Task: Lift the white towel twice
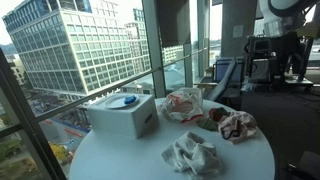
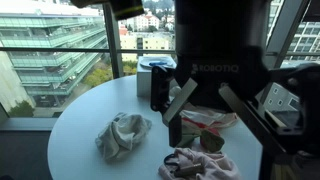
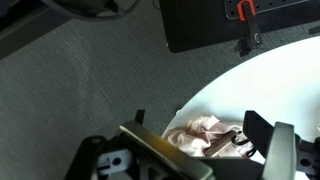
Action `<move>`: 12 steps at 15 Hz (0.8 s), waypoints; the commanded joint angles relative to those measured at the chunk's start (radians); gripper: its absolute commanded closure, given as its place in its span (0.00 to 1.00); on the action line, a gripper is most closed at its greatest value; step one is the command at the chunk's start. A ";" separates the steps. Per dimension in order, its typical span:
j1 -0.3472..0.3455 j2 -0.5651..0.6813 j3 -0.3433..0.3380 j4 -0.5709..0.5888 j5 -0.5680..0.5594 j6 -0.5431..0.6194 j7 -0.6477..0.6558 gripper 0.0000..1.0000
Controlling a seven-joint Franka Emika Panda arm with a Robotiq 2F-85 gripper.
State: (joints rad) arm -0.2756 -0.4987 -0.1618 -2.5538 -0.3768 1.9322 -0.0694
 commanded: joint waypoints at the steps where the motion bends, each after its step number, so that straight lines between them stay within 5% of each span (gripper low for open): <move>1: 0.012 -0.001 -0.010 0.006 -0.004 -0.006 0.004 0.00; 12: 0.031 0.006 -0.017 0.015 0.037 0.010 -0.007 0.00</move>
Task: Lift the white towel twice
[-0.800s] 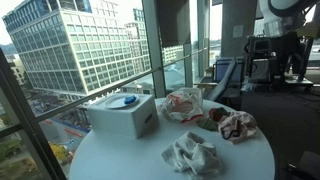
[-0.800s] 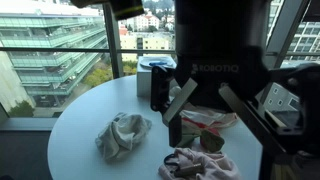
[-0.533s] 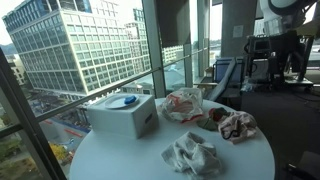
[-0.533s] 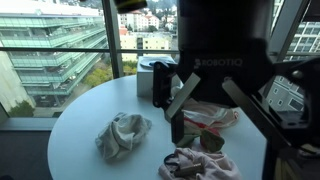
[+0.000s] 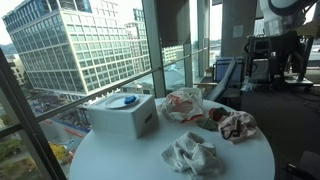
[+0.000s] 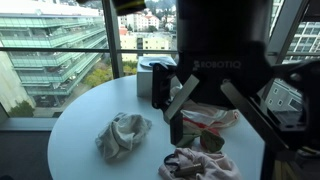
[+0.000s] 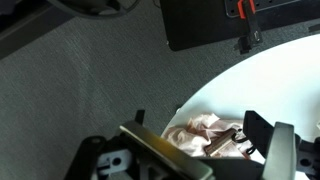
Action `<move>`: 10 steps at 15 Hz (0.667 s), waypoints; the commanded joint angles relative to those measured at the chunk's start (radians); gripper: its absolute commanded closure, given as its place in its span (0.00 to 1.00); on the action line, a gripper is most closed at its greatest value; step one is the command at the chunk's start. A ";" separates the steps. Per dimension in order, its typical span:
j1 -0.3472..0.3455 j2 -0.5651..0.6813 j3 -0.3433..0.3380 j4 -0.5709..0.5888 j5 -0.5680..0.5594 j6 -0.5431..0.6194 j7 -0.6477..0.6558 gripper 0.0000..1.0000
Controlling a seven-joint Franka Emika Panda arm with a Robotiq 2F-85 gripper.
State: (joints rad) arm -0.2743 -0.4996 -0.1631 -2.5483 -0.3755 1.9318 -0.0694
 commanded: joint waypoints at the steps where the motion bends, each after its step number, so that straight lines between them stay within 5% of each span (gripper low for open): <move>1: 0.040 0.014 -0.014 0.013 0.059 0.013 -0.001 0.00; 6: 0.171 0.081 0.043 0.029 0.242 0.094 0.000 0.00; 10: 0.258 0.187 0.143 0.030 0.236 0.241 0.026 0.00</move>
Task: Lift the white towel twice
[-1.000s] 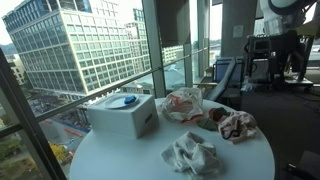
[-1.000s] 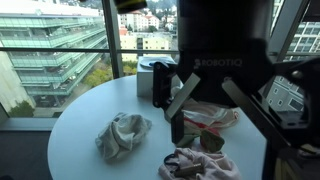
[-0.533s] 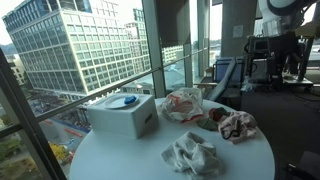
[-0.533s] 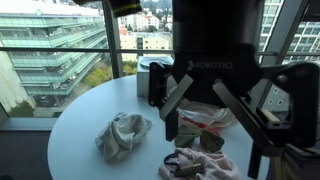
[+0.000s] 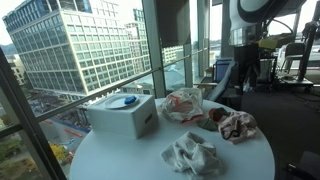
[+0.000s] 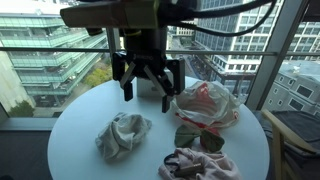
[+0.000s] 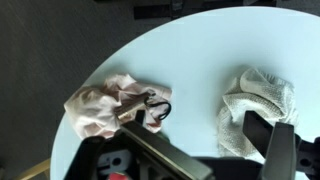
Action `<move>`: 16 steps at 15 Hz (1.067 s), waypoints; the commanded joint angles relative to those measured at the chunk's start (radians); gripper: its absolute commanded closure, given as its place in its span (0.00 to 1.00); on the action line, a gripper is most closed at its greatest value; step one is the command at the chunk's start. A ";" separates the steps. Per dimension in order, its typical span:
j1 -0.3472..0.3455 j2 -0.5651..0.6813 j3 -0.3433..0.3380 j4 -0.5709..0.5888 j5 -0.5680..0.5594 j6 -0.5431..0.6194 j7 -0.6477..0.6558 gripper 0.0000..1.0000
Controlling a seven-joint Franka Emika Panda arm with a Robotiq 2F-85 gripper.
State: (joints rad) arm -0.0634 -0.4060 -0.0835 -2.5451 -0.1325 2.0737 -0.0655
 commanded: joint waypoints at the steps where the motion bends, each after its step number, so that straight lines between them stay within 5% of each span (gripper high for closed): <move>1: 0.059 0.125 0.087 0.030 -0.022 0.142 0.035 0.00; 8: 0.096 0.454 0.159 0.125 -0.050 0.434 0.145 0.00; 16: 0.148 0.723 0.129 0.260 -0.056 0.520 0.231 0.00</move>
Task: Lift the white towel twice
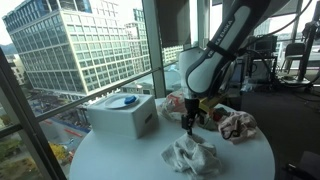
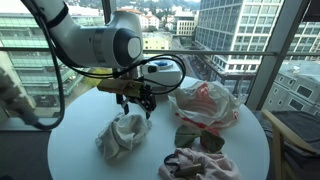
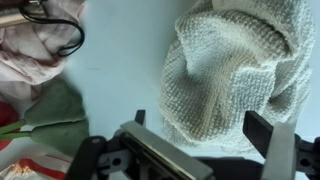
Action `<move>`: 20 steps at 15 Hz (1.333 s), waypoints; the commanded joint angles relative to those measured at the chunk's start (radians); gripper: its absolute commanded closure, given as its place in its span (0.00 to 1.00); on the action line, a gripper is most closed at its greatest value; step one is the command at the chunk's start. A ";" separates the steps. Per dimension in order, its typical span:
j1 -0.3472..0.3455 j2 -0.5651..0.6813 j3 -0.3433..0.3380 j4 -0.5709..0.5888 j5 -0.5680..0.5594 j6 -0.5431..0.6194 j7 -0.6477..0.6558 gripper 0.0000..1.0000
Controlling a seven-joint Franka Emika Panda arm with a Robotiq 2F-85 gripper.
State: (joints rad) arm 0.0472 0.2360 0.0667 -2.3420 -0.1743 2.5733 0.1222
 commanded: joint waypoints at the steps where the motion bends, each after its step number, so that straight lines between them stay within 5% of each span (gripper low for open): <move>1: 0.048 0.099 -0.026 0.065 -0.015 0.021 0.051 0.00; 19: 0.135 0.157 -0.024 0.065 0.005 -0.027 0.101 0.00; 20: 0.139 0.162 -0.028 0.065 0.001 -0.026 0.103 0.25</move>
State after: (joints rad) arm 0.1600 0.3832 0.0579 -2.2865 -0.1558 2.5550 0.2049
